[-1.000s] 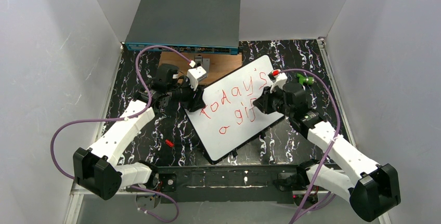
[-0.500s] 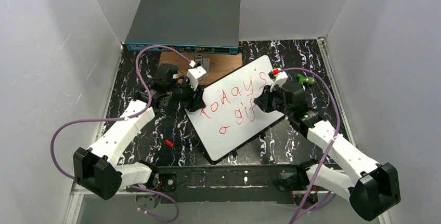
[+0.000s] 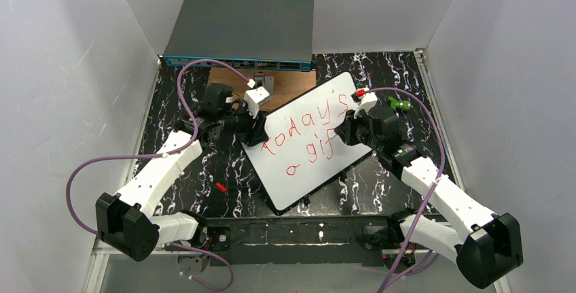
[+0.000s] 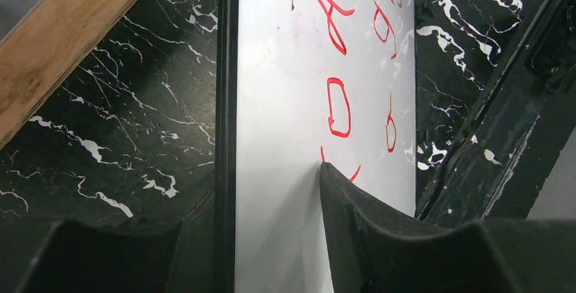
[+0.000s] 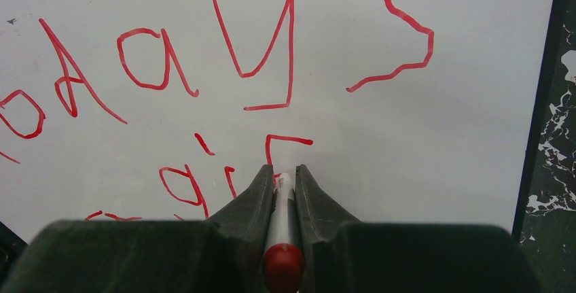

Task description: Write a sentence on the whiteboard

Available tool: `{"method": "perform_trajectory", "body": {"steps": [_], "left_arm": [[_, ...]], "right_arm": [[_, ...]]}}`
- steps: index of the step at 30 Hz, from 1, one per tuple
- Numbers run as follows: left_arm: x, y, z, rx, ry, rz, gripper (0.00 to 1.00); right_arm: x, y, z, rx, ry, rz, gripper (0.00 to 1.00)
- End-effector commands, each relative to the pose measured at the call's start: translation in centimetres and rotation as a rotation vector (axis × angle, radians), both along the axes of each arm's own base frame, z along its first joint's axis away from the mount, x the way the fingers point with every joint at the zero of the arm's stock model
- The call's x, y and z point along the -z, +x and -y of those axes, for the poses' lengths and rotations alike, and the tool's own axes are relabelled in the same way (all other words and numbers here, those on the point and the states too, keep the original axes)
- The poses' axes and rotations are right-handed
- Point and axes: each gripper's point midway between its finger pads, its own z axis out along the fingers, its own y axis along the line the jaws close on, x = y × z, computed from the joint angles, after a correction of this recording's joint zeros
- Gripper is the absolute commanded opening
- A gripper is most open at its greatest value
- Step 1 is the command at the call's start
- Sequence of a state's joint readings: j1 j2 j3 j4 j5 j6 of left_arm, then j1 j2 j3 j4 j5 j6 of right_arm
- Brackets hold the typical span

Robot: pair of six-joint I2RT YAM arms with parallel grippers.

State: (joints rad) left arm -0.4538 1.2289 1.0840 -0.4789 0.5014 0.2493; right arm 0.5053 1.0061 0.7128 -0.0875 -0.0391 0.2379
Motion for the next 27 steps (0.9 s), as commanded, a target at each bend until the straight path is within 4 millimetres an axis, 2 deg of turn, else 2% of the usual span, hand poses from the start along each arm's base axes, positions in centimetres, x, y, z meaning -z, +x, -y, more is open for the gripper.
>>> {"method": "perform_trajectory", "body": {"steps": [1,7,9,12,17,27], "left_arm": [[0.0,-0.9,0.7,0.099,0.012,0.026,0.0],[-0.1,-0.9,0.6,0.097,0.012,0.026,0.0],[-0.1,-0.9,0.6,0.096,0.014,0.028,0.0],[0.0,-0.9,0.6,0.097,0.014,0.028,0.0],[0.0,-1.0,0.6,0.097,0.015,0.028,0.0],[-0.1,-0.9,0.5,0.094,0.017,0.033,0.0]], "right_arm": [[-2.3,1.1,0.2,0.025,0.0,0.064,0.01],[-4.4,0.5,-0.4,-0.01,0.046,0.086,0.01],[-5.7,0.2,0.0,0.004,0.059,0.106,0.01],[-6.2,0.1,1.3,0.059,0.039,0.127,0.01],[-4.2,0.6,2.9,0.134,-0.012,0.12,0.01],[-2.4,1.4,2.3,0.128,-0.012,0.083,0.01]]}}
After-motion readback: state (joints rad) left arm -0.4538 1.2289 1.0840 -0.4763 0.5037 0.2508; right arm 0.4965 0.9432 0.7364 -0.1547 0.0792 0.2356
